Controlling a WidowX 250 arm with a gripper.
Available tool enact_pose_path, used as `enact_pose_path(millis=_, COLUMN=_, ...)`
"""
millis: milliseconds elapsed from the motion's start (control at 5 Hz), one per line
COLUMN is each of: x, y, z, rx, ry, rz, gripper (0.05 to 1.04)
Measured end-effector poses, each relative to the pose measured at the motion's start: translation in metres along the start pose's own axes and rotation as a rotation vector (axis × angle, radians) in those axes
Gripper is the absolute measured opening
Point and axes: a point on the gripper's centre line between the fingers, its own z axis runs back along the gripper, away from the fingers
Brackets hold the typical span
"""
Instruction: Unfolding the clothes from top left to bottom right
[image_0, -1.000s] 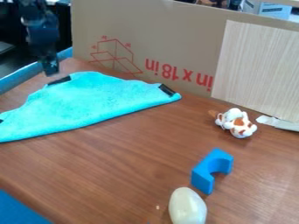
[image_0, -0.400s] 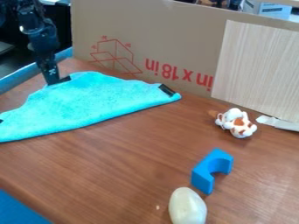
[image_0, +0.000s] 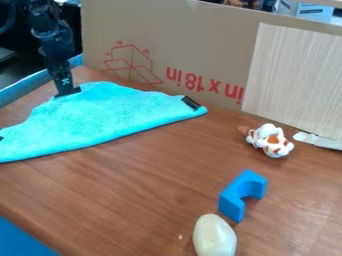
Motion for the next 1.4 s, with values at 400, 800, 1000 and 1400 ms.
enact_pose_path(millis=400, x=0.008, y=-0.003, z=-0.010, rx=0.008, ry=0.032, rz=-0.016, gripper=0.999)
enact_pose_path(millis=800, x=0.013, y=-0.002, z=-0.012, rx=0.050, ry=0.056, rz=-0.031, gripper=0.955)
enact_pose_path(millis=1000, x=0.014, y=-0.002, z=-0.013, rx=0.063, ry=0.063, rz=-0.037, gripper=0.678)
enact_pose_path(millis=1400, x=0.015, y=-0.005, z=-0.016, rx=0.063, ry=0.063, rz=-0.063, gripper=0.155)
